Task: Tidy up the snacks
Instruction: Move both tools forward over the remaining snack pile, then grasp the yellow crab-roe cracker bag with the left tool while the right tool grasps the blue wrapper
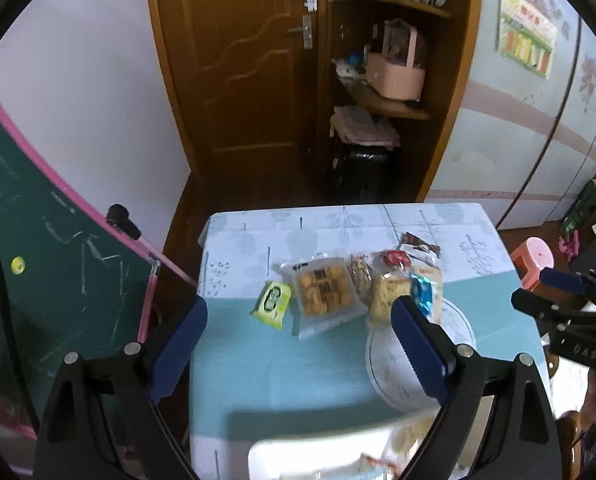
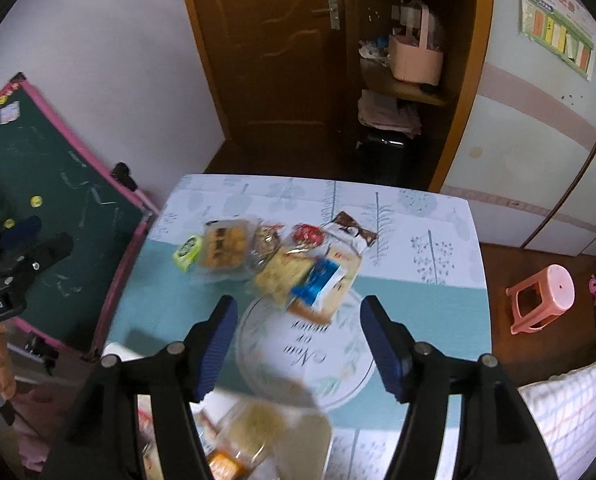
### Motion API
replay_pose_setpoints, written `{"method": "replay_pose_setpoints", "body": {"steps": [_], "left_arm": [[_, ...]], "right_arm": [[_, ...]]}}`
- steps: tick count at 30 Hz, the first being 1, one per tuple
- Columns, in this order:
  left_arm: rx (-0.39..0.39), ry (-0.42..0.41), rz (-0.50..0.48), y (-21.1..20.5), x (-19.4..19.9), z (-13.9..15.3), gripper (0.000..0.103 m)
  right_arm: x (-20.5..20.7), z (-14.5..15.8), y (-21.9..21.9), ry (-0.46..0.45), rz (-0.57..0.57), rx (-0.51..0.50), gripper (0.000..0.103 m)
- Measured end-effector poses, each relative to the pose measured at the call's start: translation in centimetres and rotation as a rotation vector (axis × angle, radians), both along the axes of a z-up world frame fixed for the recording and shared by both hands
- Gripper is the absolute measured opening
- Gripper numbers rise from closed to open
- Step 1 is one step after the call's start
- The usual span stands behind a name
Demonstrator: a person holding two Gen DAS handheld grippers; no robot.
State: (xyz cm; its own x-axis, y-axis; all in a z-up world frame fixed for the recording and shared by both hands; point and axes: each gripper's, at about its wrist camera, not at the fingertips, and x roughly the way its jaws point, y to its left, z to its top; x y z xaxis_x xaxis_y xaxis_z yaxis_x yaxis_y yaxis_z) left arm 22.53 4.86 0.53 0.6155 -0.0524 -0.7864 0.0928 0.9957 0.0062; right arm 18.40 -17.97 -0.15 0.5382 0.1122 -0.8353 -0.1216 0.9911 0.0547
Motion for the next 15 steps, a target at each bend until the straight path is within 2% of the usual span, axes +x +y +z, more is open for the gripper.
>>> {"method": "replay_pose_setpoints", "body": {"steps": [3, 6, 10, 15], "left_arm": [[0.001, 0.057, 0.024, -0.6, 4.2, -2.5, 0.093], [-0.042, 0.137, 0.033, -1.1, 8.0, -5.7, 0.093], [-0.055, 0.237, 0.056, -1.8, 11.2, -10.7, 0.093], [-0.079, 0.346, 0.093, -2.9, 13.6, -17.0, 0.093]], "right_arm": [[3.3, -2.1, -0.6, 0.046, -0.033, -0.017, 0.064], [6.3, -5.1, -1.3, 0.114, -0.061, 0.022, 0.064], [9.4, -10.0, -2.2, 0.222, -0.095, 0.088, 0.064], [11.2, -14.5, -2.1, 0.303, -0.115, 0.128, 0.064]]}}
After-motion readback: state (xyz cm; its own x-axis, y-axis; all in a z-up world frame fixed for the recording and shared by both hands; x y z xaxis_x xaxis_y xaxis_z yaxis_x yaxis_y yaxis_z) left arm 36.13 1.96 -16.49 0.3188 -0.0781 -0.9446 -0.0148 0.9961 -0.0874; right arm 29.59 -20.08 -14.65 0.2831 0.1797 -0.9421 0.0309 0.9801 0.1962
